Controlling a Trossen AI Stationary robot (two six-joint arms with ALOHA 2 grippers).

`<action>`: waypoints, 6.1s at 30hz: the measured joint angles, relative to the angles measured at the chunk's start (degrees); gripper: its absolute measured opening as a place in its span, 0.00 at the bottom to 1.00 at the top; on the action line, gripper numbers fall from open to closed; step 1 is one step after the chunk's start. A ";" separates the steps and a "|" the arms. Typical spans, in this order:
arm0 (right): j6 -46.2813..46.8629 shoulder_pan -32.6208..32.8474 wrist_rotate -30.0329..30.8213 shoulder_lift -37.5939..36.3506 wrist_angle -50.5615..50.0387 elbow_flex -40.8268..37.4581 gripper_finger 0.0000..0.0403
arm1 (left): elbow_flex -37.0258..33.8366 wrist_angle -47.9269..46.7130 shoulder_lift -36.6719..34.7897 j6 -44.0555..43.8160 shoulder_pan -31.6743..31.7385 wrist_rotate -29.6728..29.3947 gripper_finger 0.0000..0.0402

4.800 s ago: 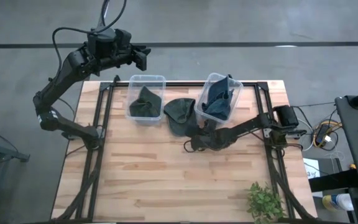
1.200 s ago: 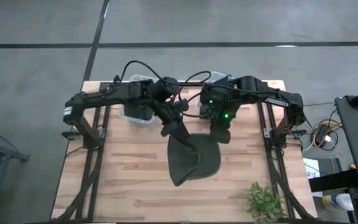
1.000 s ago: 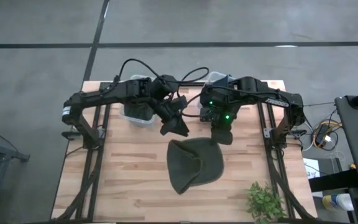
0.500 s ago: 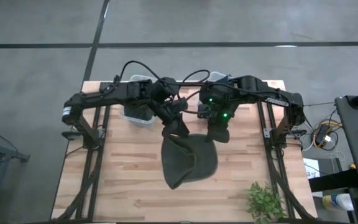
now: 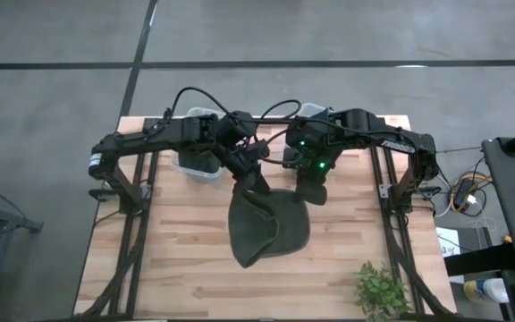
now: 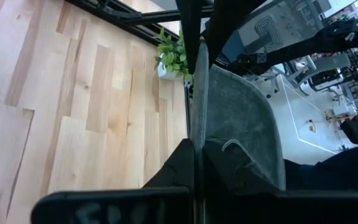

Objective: Pick & Place hat
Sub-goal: Put the gray cap into the left transparent bin

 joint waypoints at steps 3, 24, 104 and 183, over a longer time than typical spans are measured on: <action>-0.01 -0.02 0.19 0.00 0.19 0.02 0.03 | 0.00 0.03 0.00 0.52 0.05 0.10 0.03; 4.73 -4.33 10.27 -3.74 0.54 0.20 0.52 | -0.02 -8.80 -7.37 4.17 7.47 -14.97 0.01; 17.76 -15.30 26.84 4.01 43.44 -0.96 0.02 | 0.83 -4.66 -29.49 19.26 17.64 -54.45 0.35; 15.06 -23.30 11.87 28.87 56.25 2.59 0.48 | 0.31 -9.56 -29.68 15.26 17.62 -54.02 0.35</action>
